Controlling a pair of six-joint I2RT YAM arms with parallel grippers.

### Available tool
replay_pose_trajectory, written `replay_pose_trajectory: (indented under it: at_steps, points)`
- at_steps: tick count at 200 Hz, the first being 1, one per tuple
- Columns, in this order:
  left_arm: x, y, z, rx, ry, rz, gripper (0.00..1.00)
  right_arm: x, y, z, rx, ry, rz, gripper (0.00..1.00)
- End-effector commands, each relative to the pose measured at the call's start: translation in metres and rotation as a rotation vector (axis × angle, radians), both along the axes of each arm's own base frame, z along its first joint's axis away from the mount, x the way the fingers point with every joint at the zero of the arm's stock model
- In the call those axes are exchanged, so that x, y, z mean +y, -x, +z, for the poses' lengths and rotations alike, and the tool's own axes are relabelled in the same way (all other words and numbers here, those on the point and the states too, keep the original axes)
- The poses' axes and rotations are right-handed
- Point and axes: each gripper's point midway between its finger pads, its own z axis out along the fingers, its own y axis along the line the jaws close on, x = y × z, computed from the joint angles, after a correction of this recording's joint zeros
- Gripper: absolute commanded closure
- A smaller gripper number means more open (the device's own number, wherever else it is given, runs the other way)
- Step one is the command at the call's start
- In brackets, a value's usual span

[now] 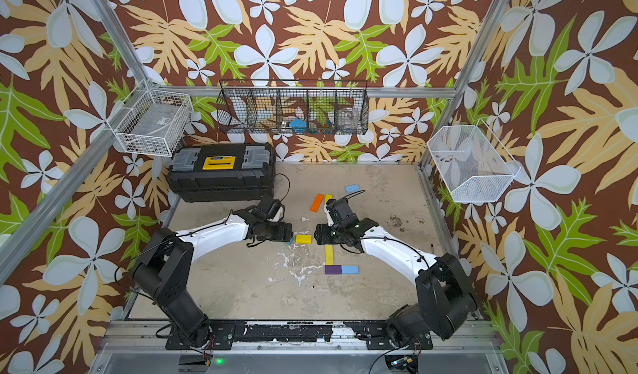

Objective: Assemble the letter c with building blocks
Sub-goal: Place the building block at the center of the board, then assemble the building block at the center of the board.

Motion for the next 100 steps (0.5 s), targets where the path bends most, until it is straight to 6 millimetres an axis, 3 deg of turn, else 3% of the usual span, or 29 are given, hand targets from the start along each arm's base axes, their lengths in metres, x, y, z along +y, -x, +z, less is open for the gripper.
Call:
replay_pose_trajectory:
  at_steps: [1,27,81,100]
  points:
    - [0.004,-0.002,0.013,-0.025,0.062,0.031,0.09,0.008,-0.005,0.004,-0.013,-0.022,0.016,0.36]
    - [0.011,-0.001,0.02,-0.033,0.171,0.058,0.0,0.016,-0.007,0.0,0.006,-0.044,0.037,0.36]
    - [-0.004,0.001,0.019,0.002,0.389,0.034,0.0,0.042,0.004,-0.012,0.04,-0.065,0.101,0.37]
    - [0.001,-0.004,0.019,0.003,0.437,0.067,0.0,0.057,0.013,-0.014,0.042,-0.065,0.145,0.37]
